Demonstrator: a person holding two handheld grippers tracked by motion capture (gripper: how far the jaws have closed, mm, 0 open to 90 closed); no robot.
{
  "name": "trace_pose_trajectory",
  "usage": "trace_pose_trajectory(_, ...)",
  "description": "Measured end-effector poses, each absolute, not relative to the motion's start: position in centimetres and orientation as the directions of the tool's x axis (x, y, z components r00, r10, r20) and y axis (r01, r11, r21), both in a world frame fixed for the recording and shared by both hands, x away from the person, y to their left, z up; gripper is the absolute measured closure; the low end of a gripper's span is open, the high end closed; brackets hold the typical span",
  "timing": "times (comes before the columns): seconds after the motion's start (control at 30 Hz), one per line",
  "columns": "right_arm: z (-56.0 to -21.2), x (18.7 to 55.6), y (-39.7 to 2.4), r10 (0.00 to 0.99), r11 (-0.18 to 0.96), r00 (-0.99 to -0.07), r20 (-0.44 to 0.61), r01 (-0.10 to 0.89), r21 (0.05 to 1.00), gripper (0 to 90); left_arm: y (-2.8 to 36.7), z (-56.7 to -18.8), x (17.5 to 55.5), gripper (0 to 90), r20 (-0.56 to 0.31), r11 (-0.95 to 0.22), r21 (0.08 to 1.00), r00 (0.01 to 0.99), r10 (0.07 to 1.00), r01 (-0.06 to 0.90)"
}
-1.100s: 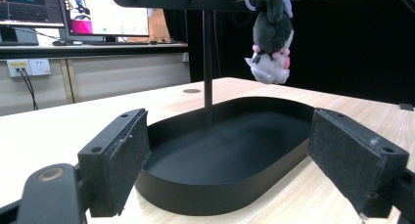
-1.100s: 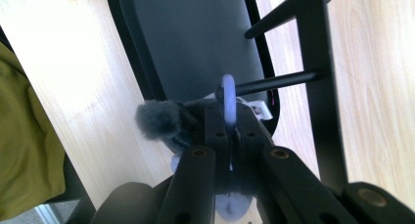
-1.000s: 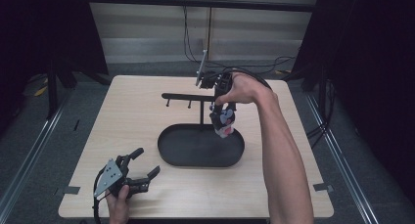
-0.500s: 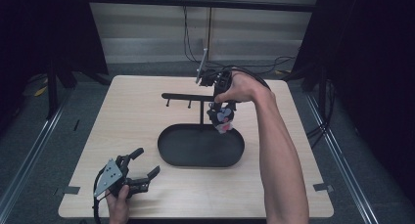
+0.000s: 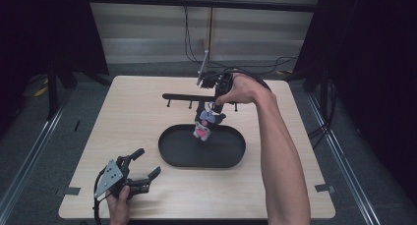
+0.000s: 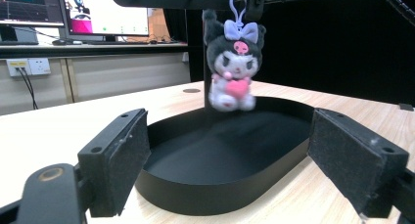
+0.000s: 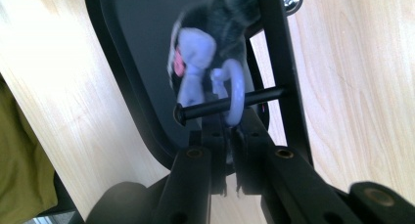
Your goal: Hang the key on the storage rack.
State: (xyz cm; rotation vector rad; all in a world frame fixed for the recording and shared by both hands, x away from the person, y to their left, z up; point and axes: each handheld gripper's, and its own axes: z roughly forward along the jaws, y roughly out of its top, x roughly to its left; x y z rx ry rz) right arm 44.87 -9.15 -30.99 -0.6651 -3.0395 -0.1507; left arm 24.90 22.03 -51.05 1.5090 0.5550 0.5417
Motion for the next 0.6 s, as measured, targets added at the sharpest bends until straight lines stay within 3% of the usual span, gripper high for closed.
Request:
trace_pose_trajectory(0.37,-30.6,44.1,-10.1,0.437,0.892,-0.899,0.027,0.437,0.120,72.3,22.0,-51.1,24.9,15.3,-0.008,-0.003,1.000,0.763,0.646,0.013)
trace_pose_trajectory(0.6,-30.4,43.4,-10.3,0.454,0.881,-0.891,0.018,0.451,0.142,53.2,22.0,-51.0,24.9,15.3,-0.002,-0.006,1.000,0.764,0.646,0.009)
